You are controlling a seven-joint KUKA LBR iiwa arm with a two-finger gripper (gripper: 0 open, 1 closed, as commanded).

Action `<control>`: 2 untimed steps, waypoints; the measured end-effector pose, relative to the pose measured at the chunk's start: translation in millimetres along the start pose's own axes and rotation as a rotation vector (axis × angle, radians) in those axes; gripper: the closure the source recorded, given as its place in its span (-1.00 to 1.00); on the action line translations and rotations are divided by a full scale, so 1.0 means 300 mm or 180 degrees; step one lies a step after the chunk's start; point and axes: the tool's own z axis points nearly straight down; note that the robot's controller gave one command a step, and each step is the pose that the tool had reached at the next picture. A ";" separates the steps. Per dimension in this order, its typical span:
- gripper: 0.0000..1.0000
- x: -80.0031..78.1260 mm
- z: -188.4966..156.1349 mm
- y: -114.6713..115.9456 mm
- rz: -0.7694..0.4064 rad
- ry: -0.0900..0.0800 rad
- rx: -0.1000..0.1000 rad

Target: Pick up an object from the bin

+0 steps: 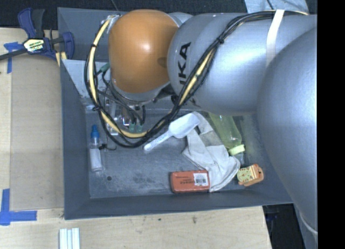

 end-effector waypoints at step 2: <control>-1.00 -0.037 0.086 -0.037 -0.0339 -0.0037 -0.0008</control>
Offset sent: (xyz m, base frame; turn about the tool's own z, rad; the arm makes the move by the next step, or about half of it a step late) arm 0.0385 -0.0487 -0.1375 -0.4524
